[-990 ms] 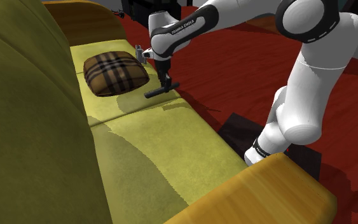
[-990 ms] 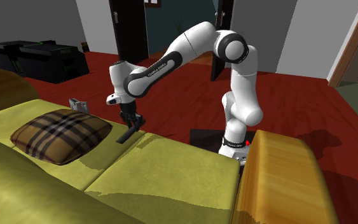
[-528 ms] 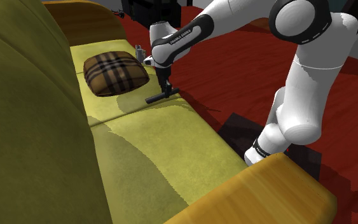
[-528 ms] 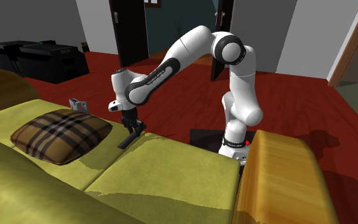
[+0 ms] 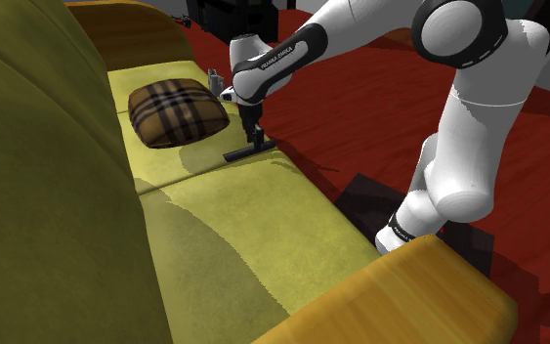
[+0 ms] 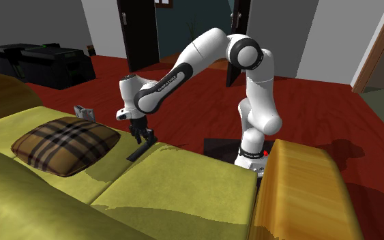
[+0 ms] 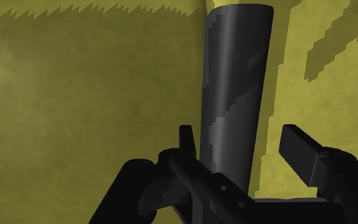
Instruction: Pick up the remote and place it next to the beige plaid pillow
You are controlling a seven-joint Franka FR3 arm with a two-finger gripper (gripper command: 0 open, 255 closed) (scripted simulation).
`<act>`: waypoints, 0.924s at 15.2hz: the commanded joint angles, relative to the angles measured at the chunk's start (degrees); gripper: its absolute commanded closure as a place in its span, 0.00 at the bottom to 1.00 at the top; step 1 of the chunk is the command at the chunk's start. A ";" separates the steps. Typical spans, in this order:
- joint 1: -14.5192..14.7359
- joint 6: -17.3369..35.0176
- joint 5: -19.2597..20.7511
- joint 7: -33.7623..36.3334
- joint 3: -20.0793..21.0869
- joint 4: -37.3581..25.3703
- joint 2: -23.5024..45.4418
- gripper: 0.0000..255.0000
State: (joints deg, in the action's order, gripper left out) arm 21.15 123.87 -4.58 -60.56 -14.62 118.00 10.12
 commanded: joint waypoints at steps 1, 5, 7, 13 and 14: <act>0.00 0.01 0.00 0.00 0.00 0.00 0.00 0.00; 0.00 0.00 0.00 0.00 0.00 0.00 0.00 0.00; 0.06 -3.59 0.63 0.43 -0.16 -2.03 -1.64 0.00; 0.09 -6.84 1.10 0.75 -0.26 -4.10 -2.86 0.00; 0.09 -6.84 1.10 0.75 -0.26 -4.11 -2.86 0.00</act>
State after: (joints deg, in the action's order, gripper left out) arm 21.22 117.10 -3.49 -59.84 -14.88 113.93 7.28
